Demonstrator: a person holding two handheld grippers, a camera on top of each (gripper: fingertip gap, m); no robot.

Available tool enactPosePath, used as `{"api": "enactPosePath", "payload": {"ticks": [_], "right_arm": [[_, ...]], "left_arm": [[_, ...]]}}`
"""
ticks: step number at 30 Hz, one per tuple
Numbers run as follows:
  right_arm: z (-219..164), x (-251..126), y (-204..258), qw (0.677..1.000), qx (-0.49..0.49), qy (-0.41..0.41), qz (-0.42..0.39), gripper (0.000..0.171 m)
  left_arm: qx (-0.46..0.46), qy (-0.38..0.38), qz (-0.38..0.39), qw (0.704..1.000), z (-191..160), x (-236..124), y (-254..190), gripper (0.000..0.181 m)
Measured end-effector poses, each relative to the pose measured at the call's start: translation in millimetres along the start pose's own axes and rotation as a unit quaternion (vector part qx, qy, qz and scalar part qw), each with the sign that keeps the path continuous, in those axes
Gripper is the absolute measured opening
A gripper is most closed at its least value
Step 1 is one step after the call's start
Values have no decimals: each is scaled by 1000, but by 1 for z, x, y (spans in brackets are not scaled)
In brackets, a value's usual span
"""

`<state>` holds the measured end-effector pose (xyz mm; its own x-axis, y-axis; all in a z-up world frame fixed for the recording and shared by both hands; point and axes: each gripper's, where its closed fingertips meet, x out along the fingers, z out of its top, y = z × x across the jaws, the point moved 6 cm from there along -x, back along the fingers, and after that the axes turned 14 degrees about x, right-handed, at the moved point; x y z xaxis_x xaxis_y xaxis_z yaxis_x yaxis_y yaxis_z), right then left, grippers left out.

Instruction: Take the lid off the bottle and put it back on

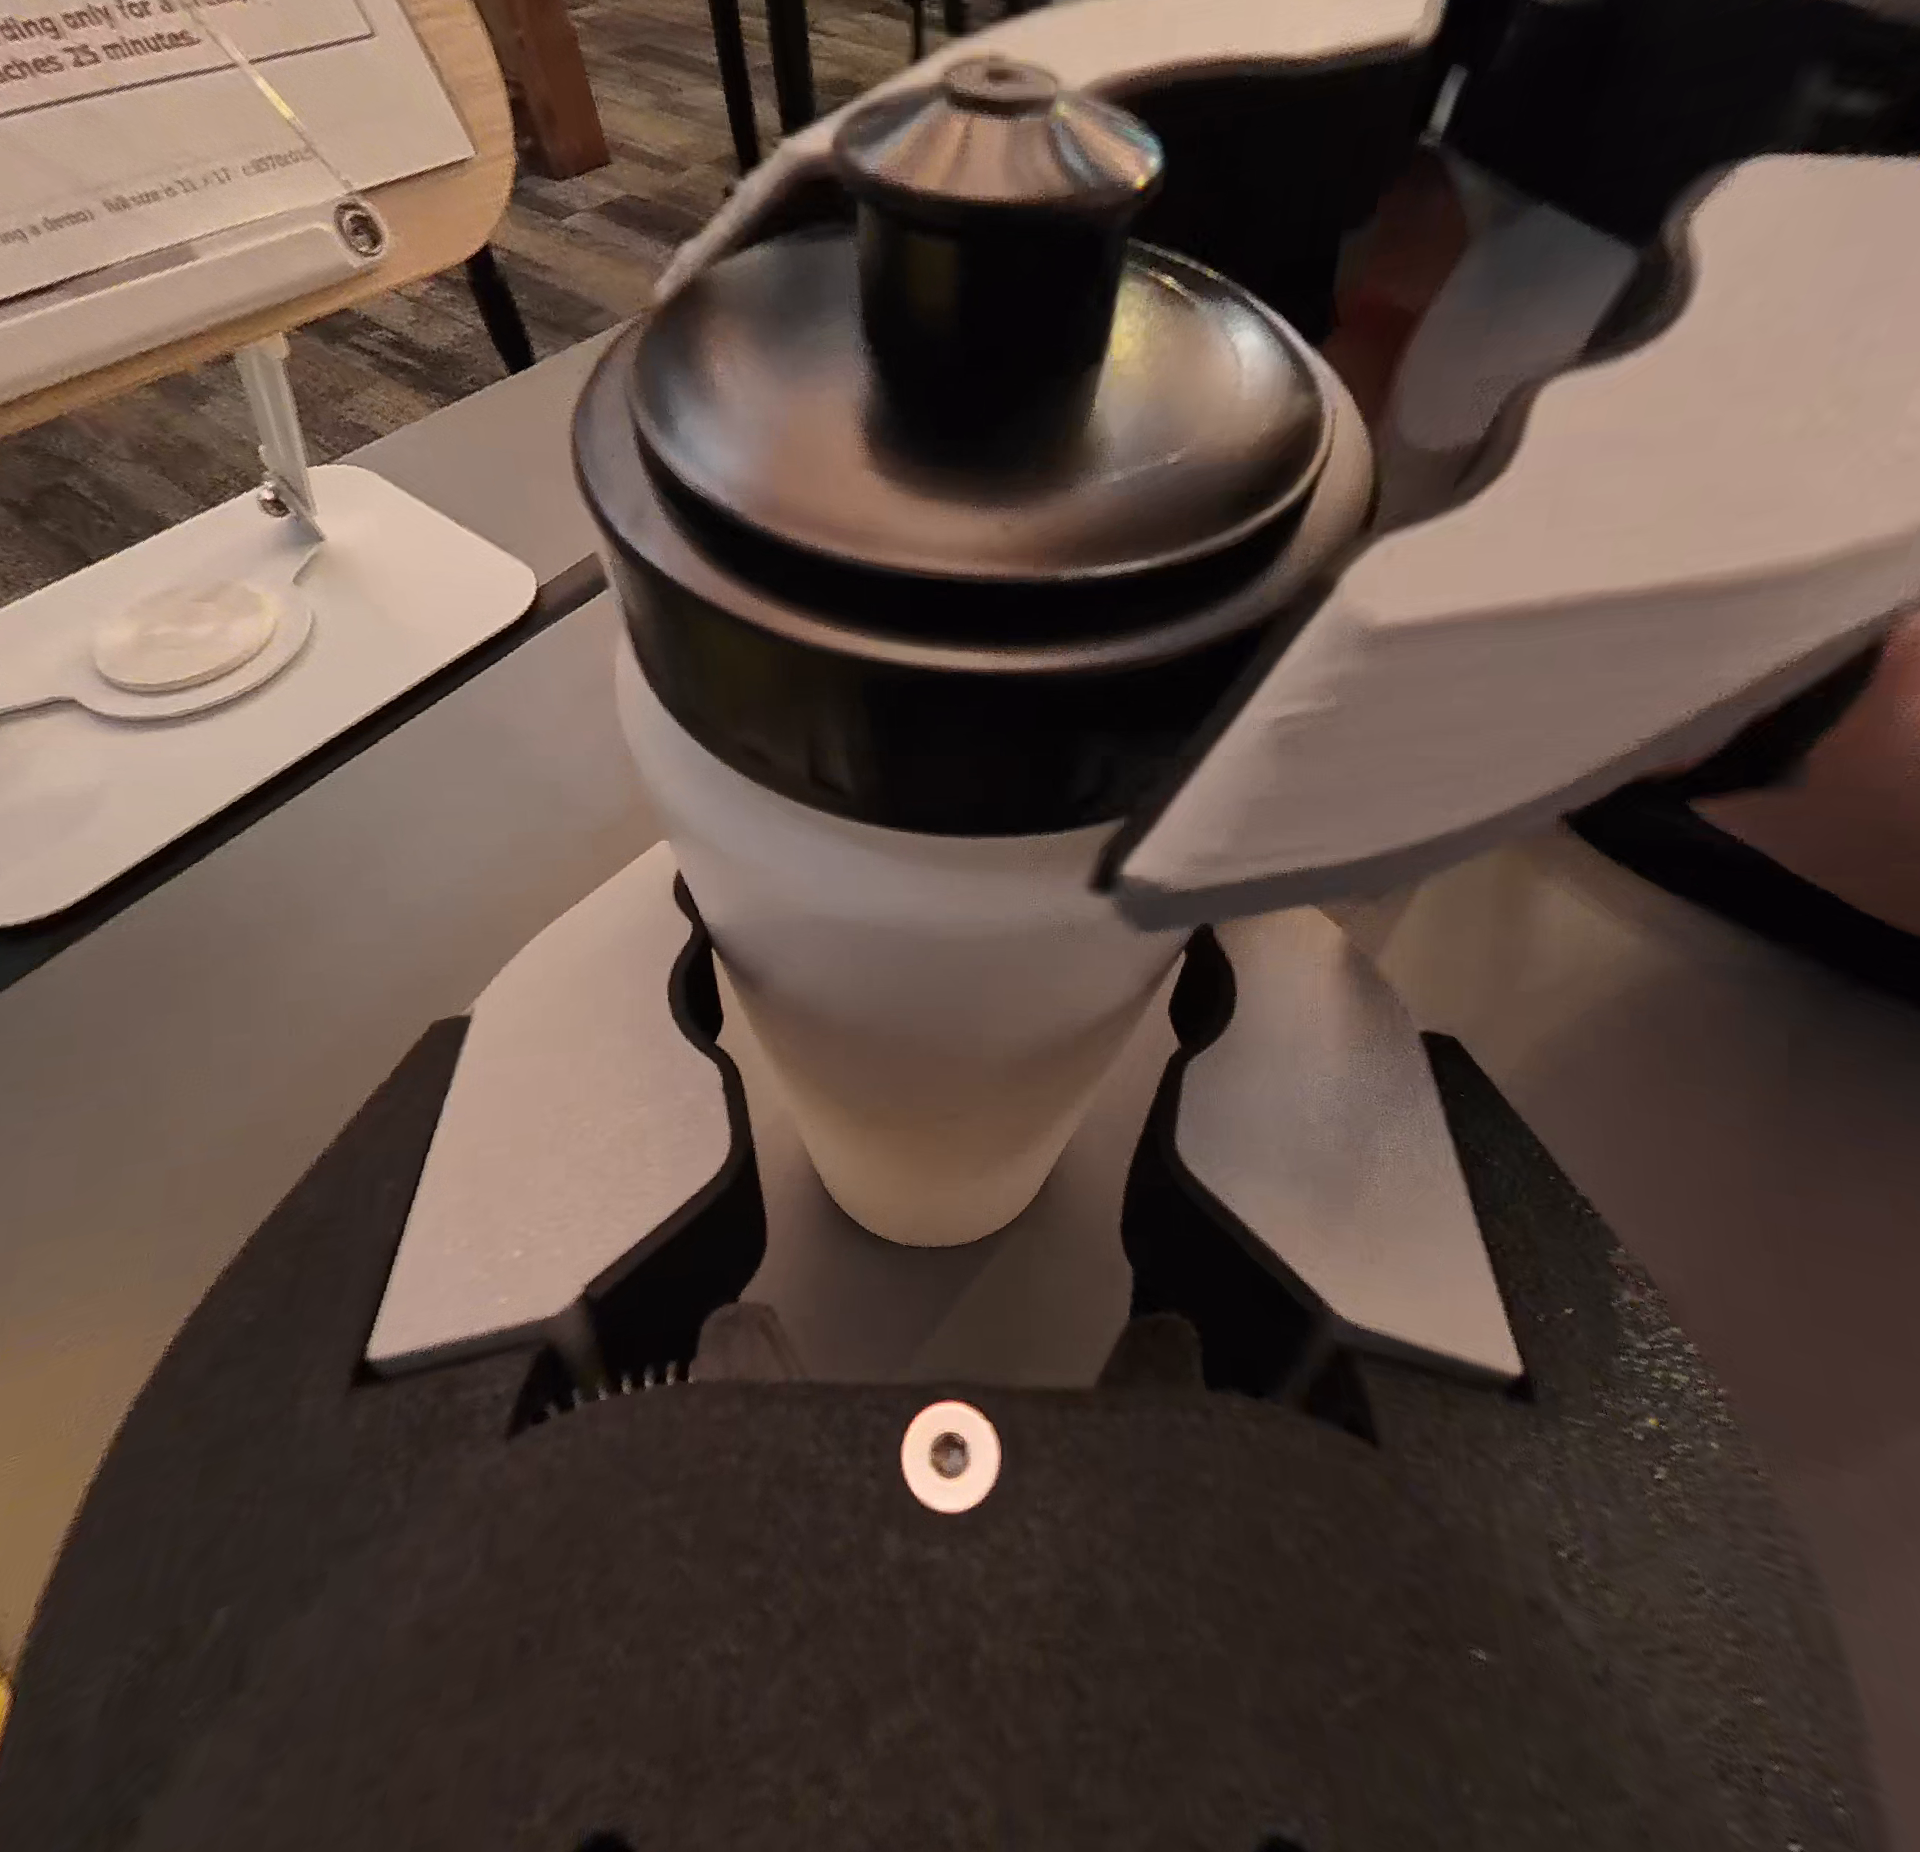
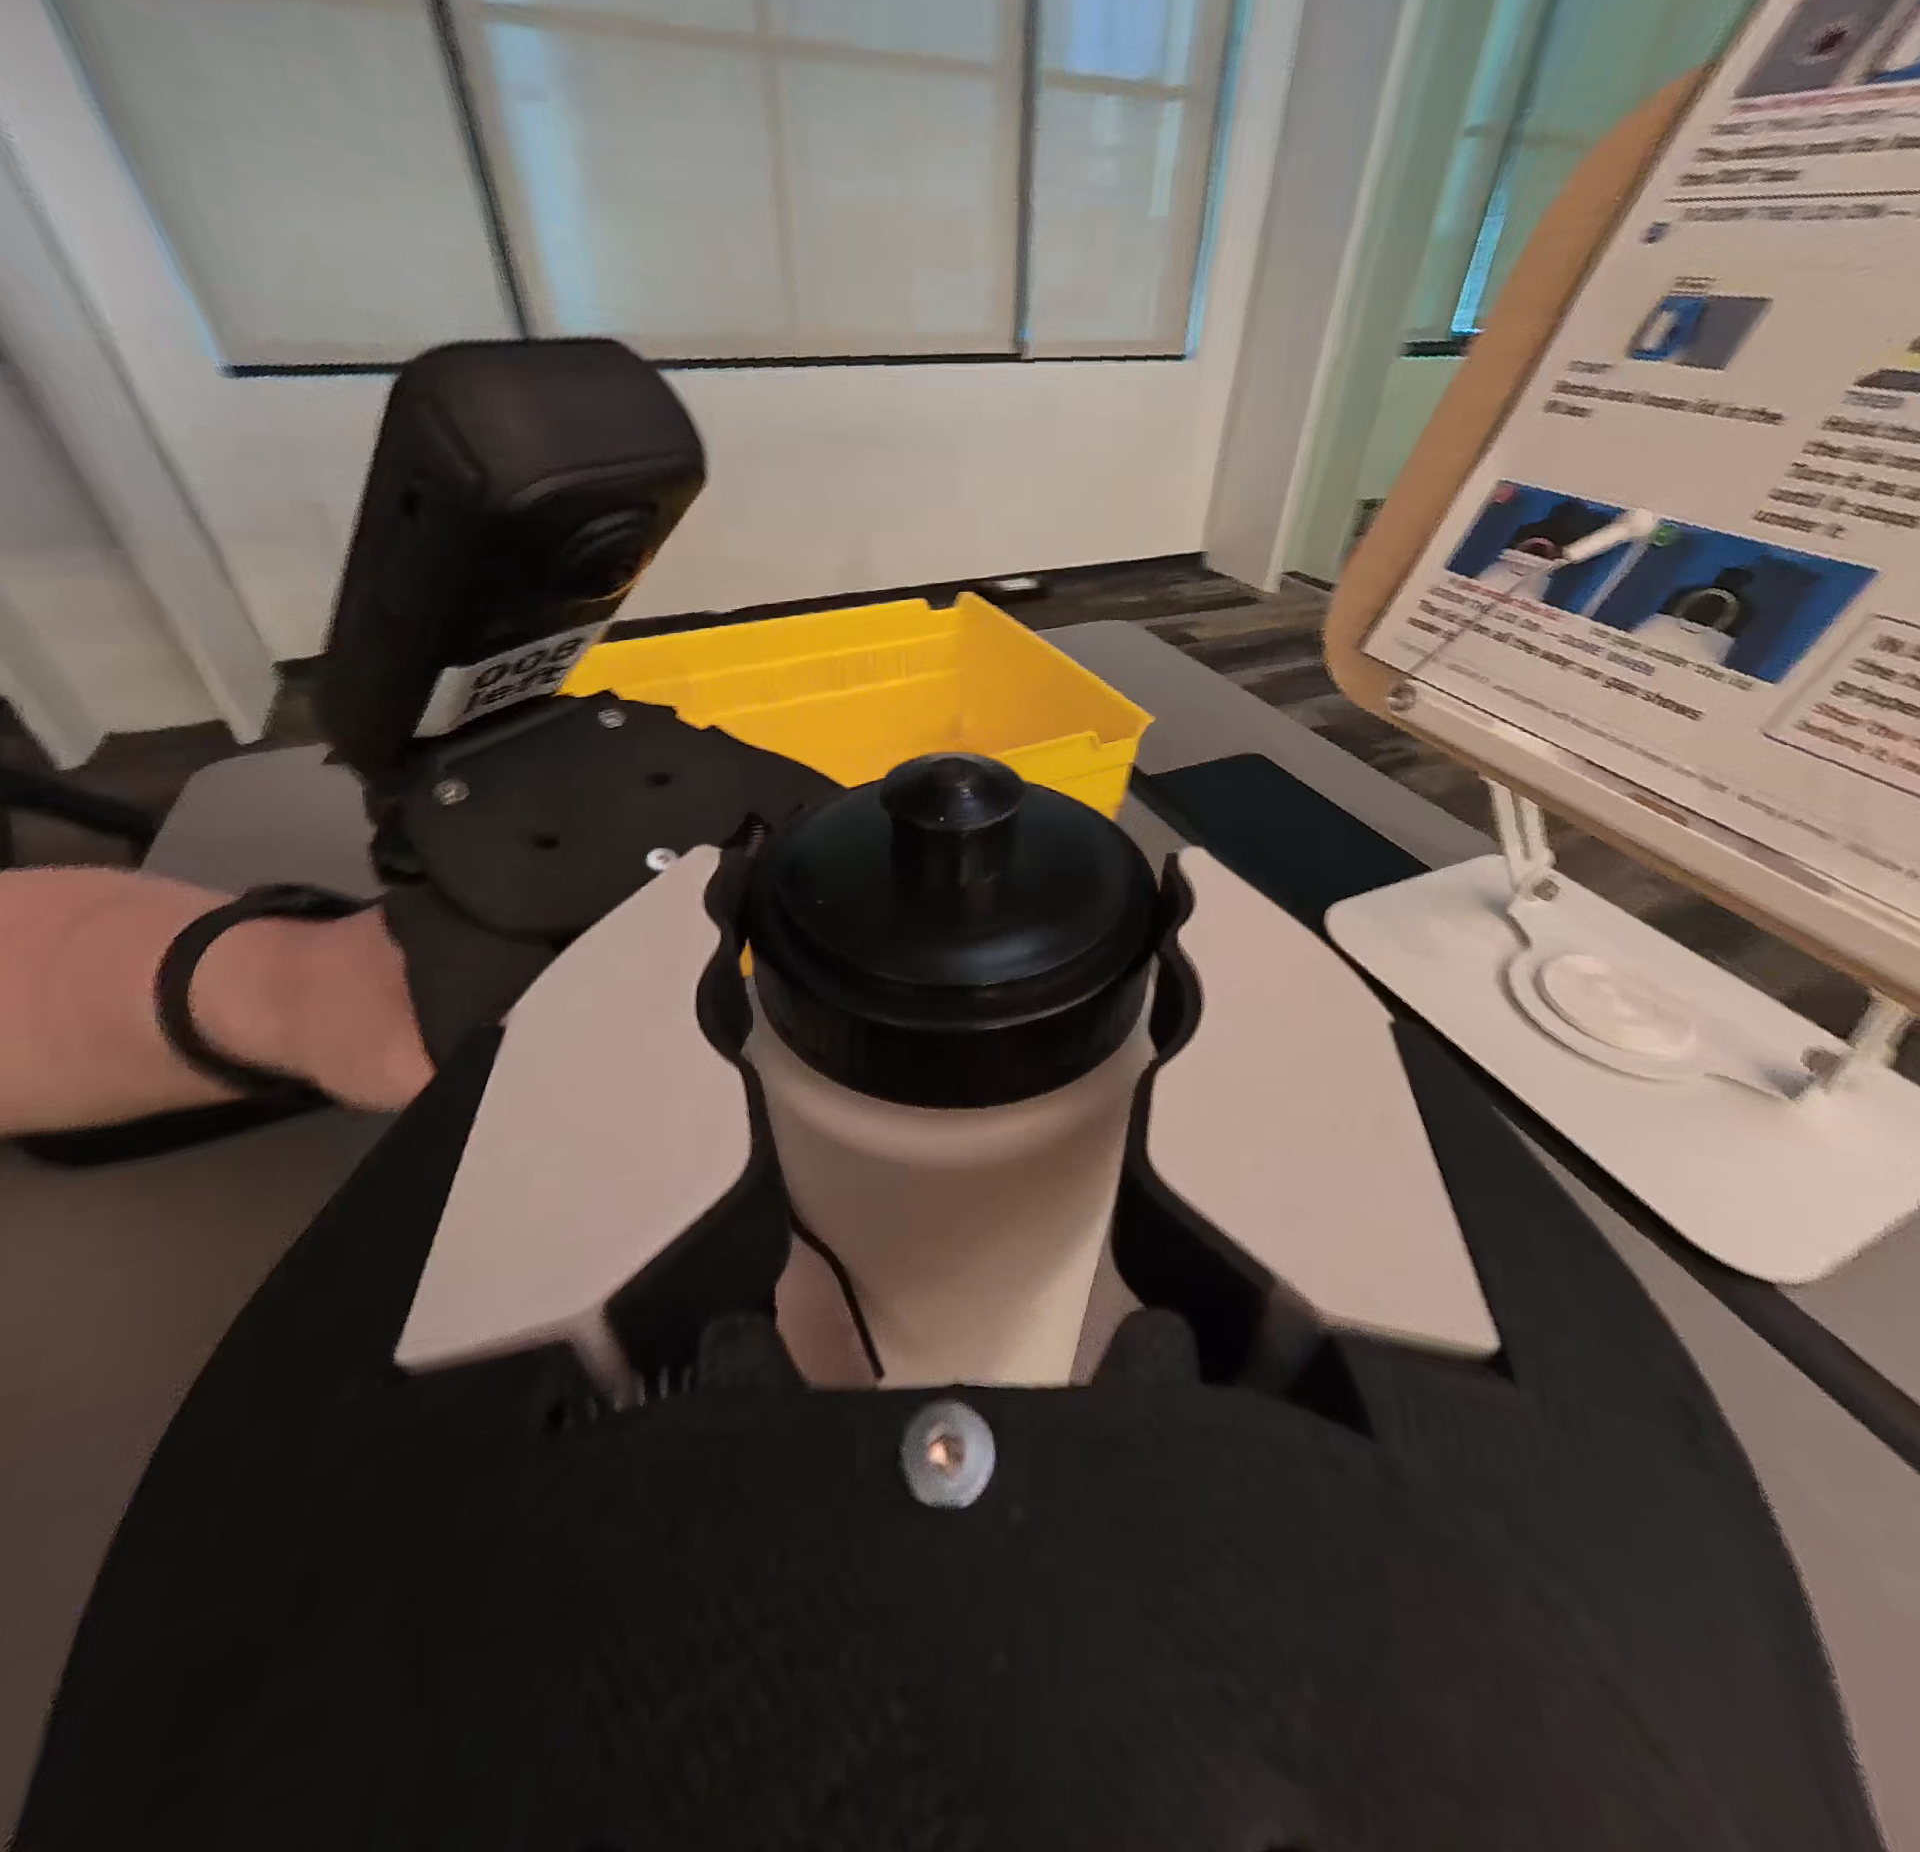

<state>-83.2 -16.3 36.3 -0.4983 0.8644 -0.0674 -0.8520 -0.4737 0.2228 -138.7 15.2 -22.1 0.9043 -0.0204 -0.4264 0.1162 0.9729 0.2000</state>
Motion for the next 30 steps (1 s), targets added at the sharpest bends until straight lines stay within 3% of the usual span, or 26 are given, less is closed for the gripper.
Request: {"api": "enactPosePath", "payload": {"ticks": [3, 6, 9, 15, 17, 24, 27, 30], "right_arm": [[4, -6, -5, 997, 7, 16, 77, 83], [2, -11, 0, 988, 14, 44, 150, 78], [2, -8, 0, 993, 10, 40, 114, 78], [0, 0, 6, 998, 22, -29, -49, 78], [0, 1, 7, 999, 12, -22, -45, 78], [2, -11, -5, 992, -2, 32, 125, 77], [0, -4, -6, 996, 27, -4, 86, 77], [0, 0, -1, 1000, 19, -18, -2, 77]], "left_arm": [[16, -14, -47, 999, 2, 3, -7, 86], [36, -27, -88, 995, 4, 4, -15, 87], [23, -23, -79, 996, 3, 4, -11, 87], [7, 7, 17, 1000, 2, 1, -7, 86], [14, 11, 16, 1000, 2, 1, -6, 86], [31, -17, -59, 998, 3, 4, -8, 86], [8, -19, -48, 999, 1, 3, -3, 86], [-3, -7, -6, 1000, 0, 3, -1, 86]]}}
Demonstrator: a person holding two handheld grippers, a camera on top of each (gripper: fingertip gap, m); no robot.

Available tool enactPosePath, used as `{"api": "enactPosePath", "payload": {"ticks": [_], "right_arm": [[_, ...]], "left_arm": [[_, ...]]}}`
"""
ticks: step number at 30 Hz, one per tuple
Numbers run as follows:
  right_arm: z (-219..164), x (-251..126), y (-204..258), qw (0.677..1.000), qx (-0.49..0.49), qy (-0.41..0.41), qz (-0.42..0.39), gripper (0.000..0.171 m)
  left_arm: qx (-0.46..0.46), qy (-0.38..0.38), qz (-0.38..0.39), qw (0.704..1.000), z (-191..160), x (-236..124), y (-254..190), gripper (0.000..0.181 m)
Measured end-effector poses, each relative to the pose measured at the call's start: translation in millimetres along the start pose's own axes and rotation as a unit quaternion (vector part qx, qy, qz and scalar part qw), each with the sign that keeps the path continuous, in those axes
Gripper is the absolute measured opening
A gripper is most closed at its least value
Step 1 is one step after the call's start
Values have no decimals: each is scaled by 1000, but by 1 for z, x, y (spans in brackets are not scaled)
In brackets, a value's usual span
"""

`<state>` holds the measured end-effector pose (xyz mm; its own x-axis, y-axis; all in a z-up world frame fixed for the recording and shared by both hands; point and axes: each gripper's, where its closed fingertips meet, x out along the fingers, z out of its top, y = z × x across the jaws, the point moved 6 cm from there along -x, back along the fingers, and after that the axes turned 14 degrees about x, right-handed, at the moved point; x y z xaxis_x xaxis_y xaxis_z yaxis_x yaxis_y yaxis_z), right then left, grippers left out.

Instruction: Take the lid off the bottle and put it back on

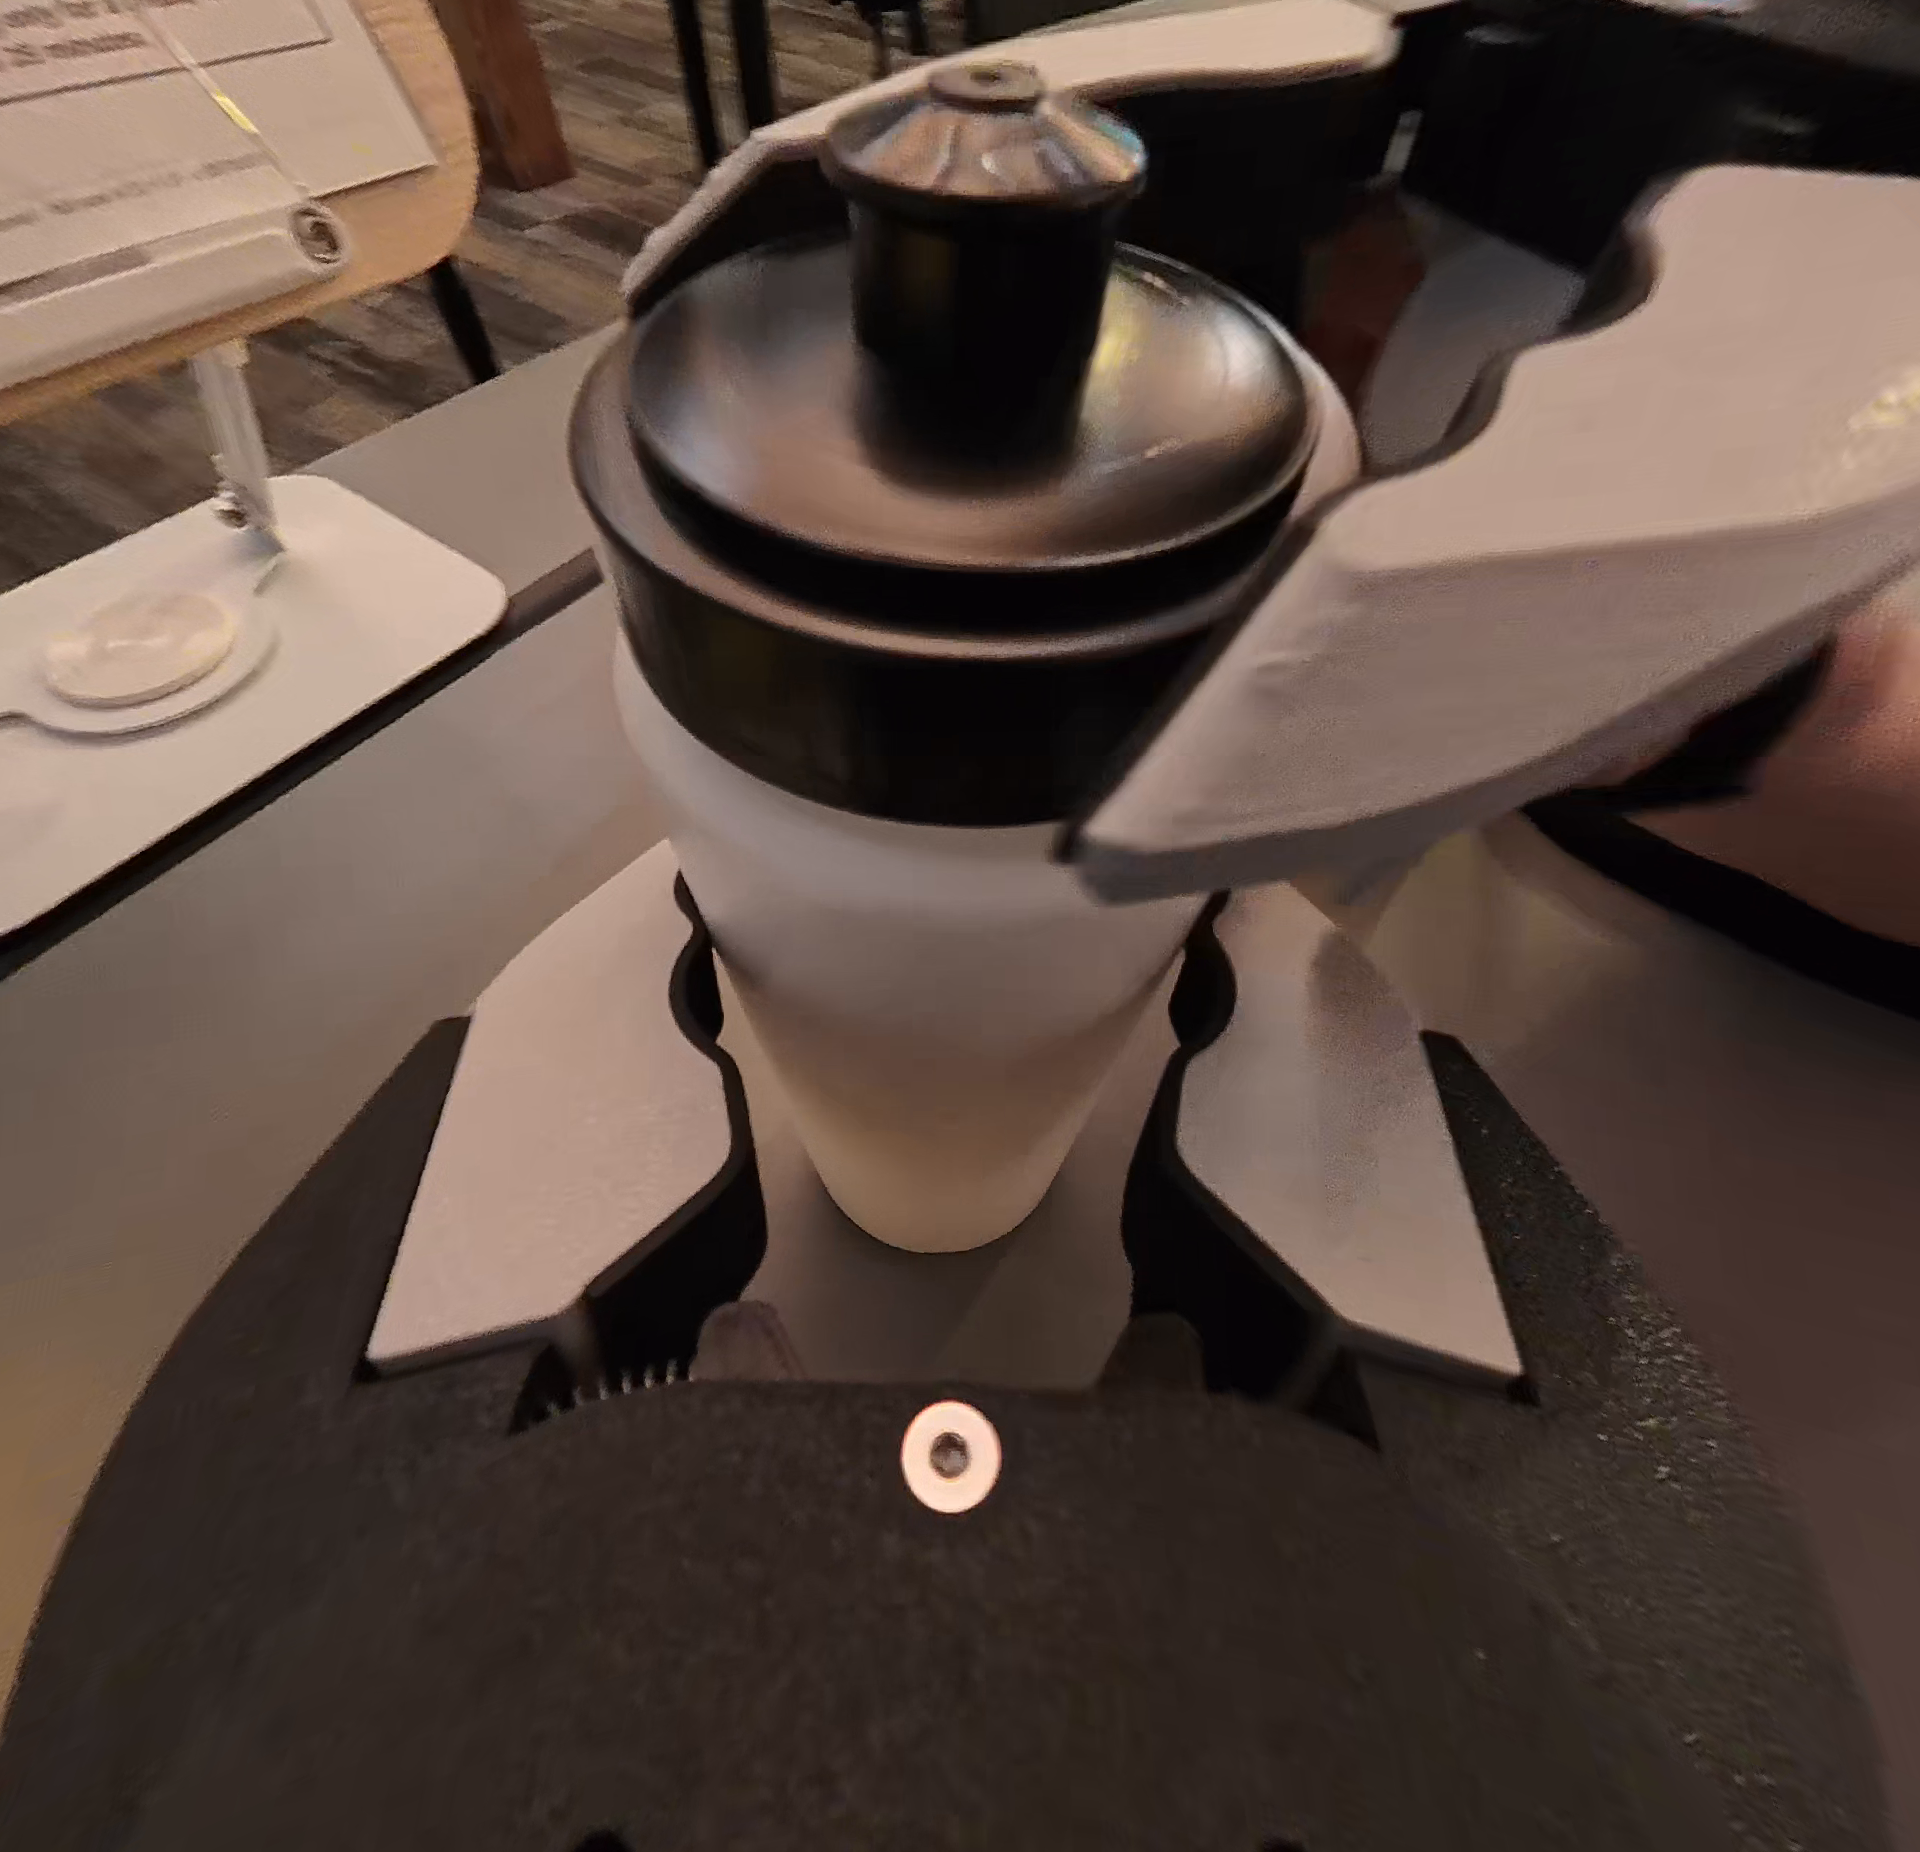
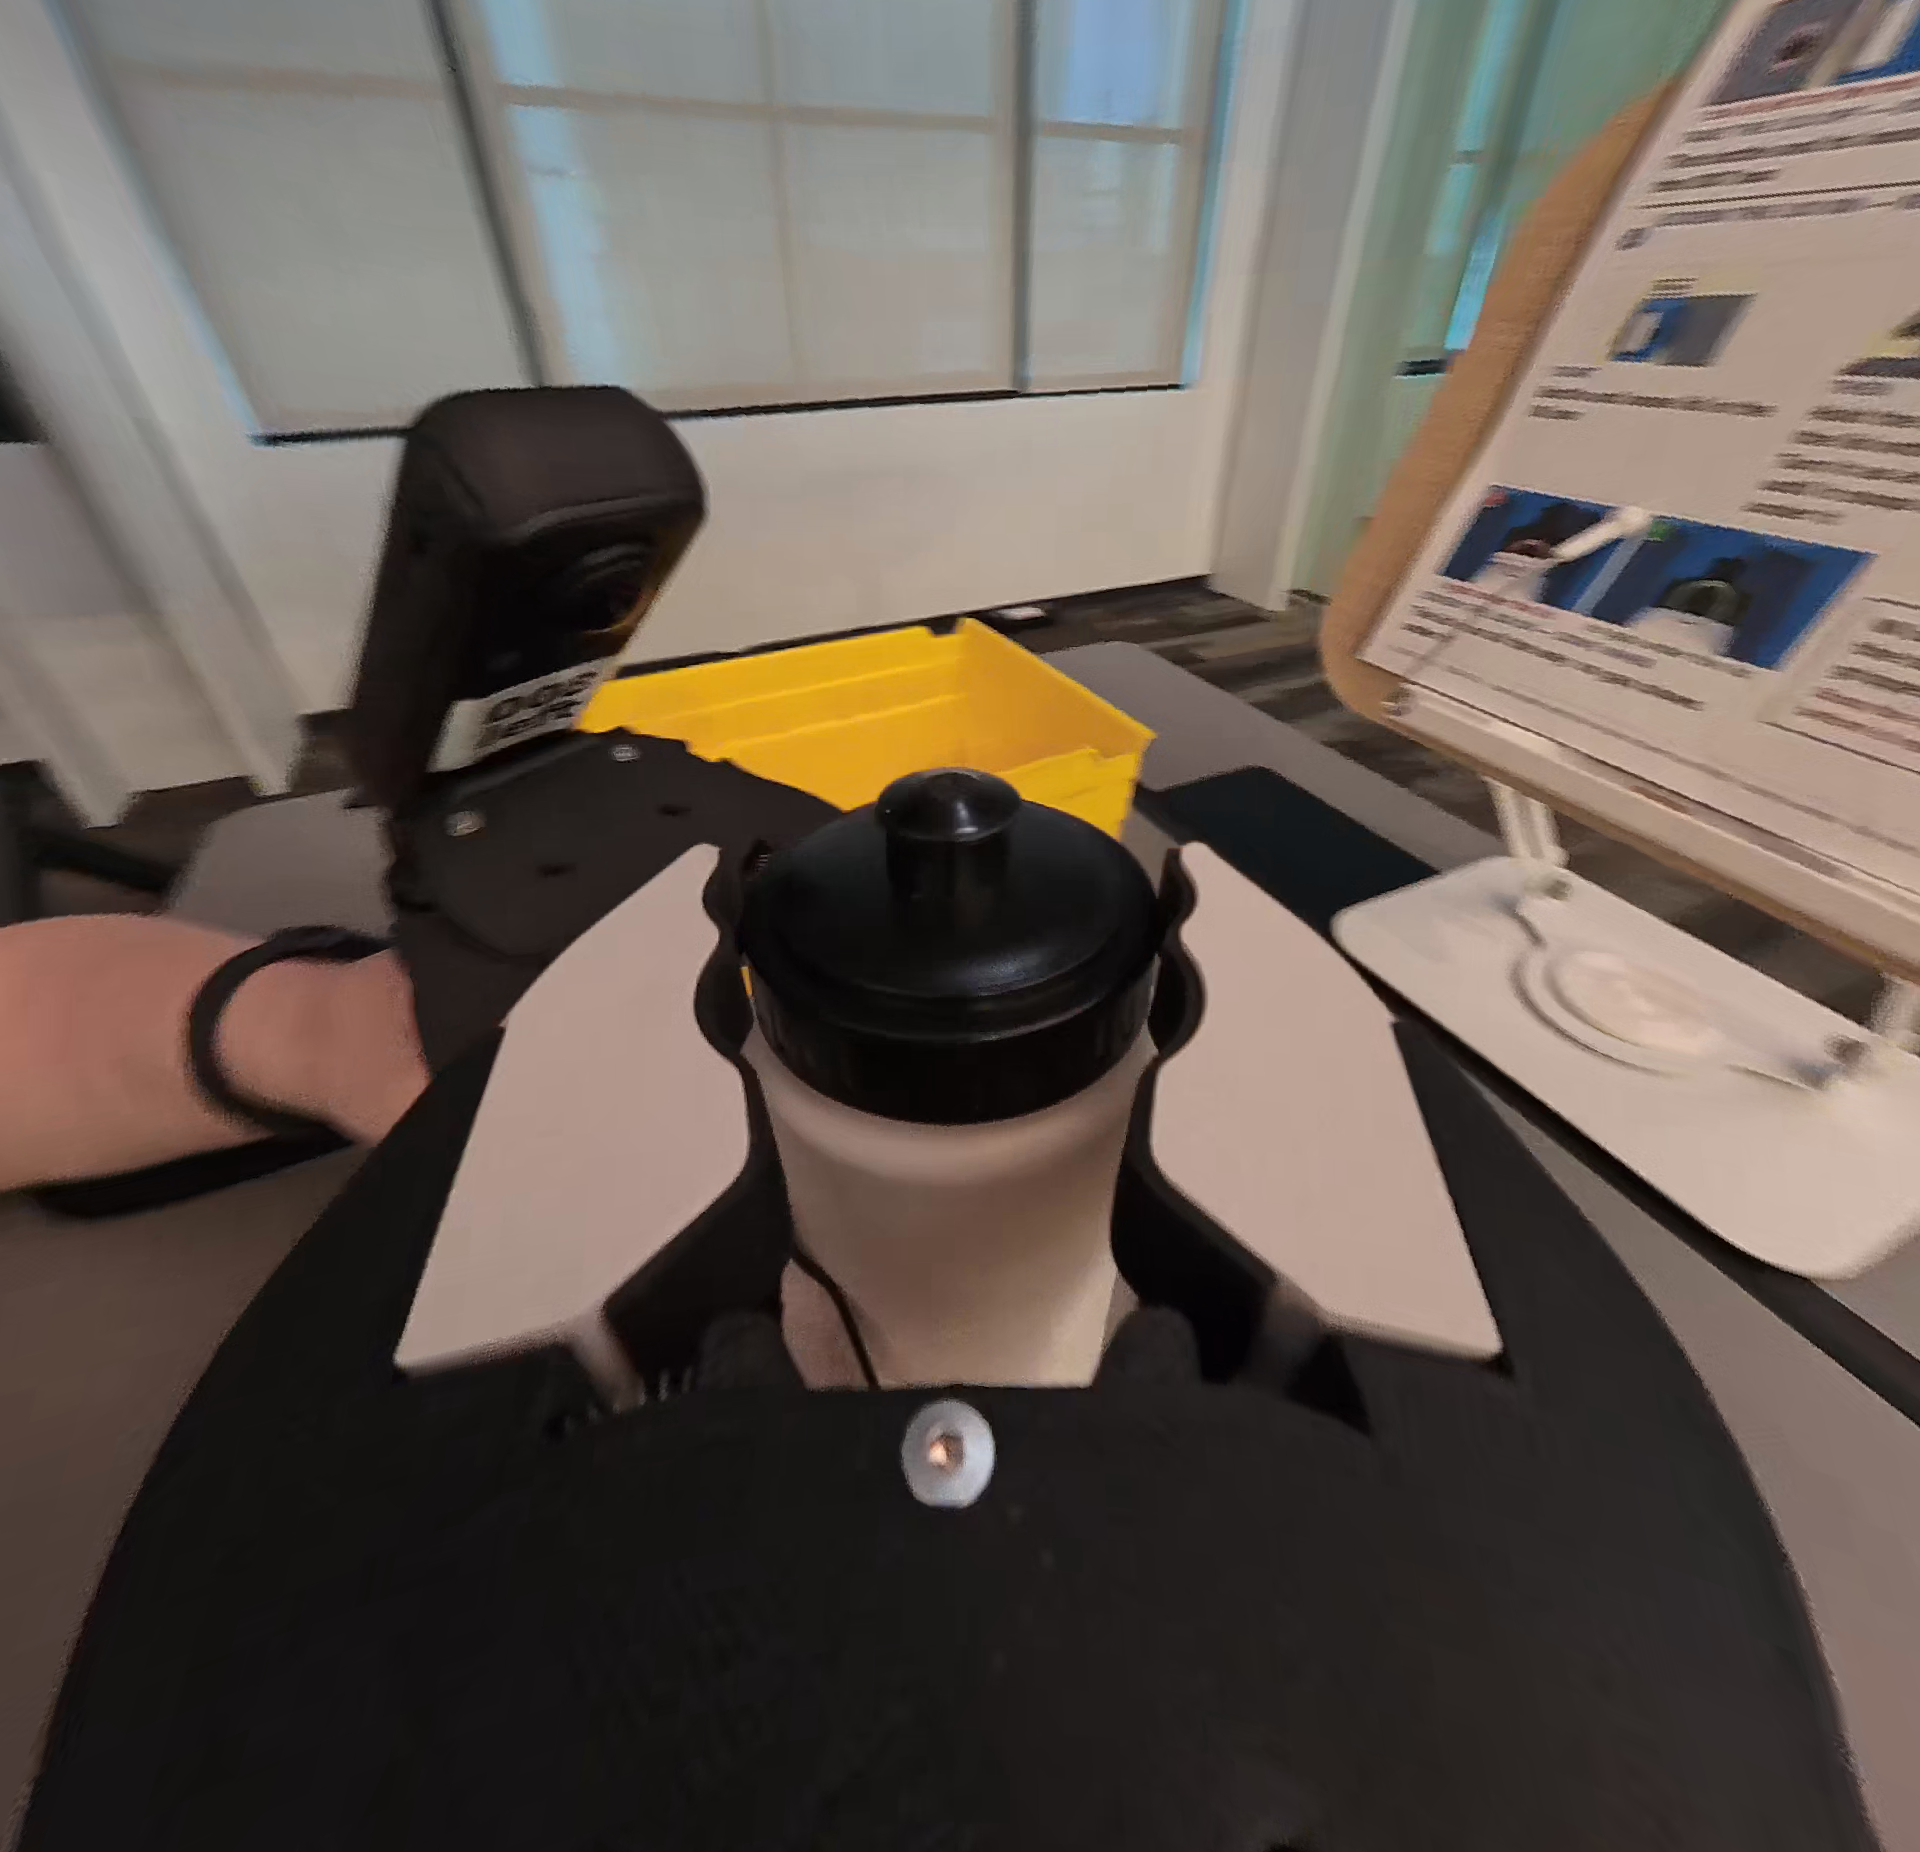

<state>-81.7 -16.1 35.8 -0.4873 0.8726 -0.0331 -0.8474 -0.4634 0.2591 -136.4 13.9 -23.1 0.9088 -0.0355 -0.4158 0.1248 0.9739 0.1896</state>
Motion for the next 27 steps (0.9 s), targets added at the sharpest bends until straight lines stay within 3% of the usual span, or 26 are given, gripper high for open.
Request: {"api": "enactPosePath", "payload": {"ticks": [3, 5, 10, 15, 24, 27], "right_arm": [[-1, 0, 6, 997, -4, -15, -70, 77], [0, 0, 6, 998, -11, -6, -64, 77], [4, -5, -3, 997, -6, 42, 65, 83], [6, -12, -7, 989, 22, 44, 141, 73], [5, -13, -3, 990, -10, 65, 127, 74], [5, -9, -2, 995, -11, 55, 84, 74]], "left_arm": [[0, 1, 24, 1000, 0, 0, -1, 86], [1, -1, 12, 1000, 0, -1, 0, 86], [7, -6, -18, 1000, -1, 0, 2, 86], [29, -17, -58, 998, 1, 0, -4, 86], [38, -14, -67, 997, 1, 0, -5, 86], [20, -11, -53, 998, 0, -1, -2, 86]]}}
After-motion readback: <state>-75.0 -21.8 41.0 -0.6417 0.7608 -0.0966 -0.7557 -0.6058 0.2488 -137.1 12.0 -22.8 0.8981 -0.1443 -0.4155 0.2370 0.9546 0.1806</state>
